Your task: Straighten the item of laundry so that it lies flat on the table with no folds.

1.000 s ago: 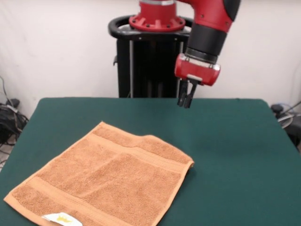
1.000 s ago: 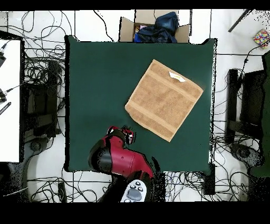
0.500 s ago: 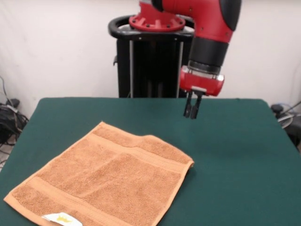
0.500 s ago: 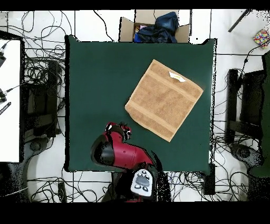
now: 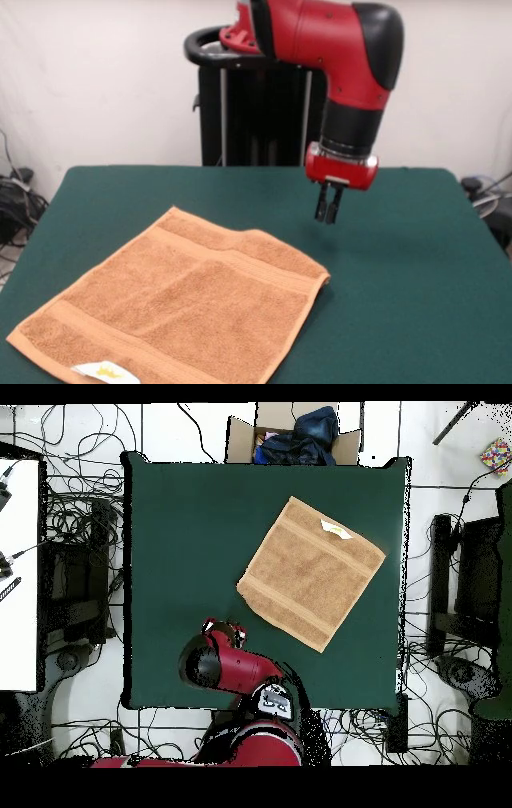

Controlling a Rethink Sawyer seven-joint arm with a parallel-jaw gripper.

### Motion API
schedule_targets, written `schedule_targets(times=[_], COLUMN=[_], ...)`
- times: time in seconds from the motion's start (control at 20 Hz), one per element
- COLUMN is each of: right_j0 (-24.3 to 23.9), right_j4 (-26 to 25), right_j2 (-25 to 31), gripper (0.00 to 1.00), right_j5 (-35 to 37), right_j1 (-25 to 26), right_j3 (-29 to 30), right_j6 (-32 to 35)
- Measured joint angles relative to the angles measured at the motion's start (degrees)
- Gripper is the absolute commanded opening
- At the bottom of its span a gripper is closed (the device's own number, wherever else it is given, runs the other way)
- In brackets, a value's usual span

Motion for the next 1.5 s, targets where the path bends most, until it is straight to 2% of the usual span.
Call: schedule_targets(times=[0.45,0.6,1.15,1.5], right_j0=[-4.74,-4.46,-1.79,-2.05], right_j4=[0.02,0.01,-0.04,-0.05], right_j2=[2.51,2.42,1.43,1.11], gripper=[0.00,0.00,0.00,0.00], right_j5=[0.24,1.28,15.51,18.11], right_j1=[2.03,1.64,-2.81,-3.82], right_j3=[-1.84,-2.08,-3.92,-6.06], right_j6=[0.00,0.00,-0.01,-0.01])
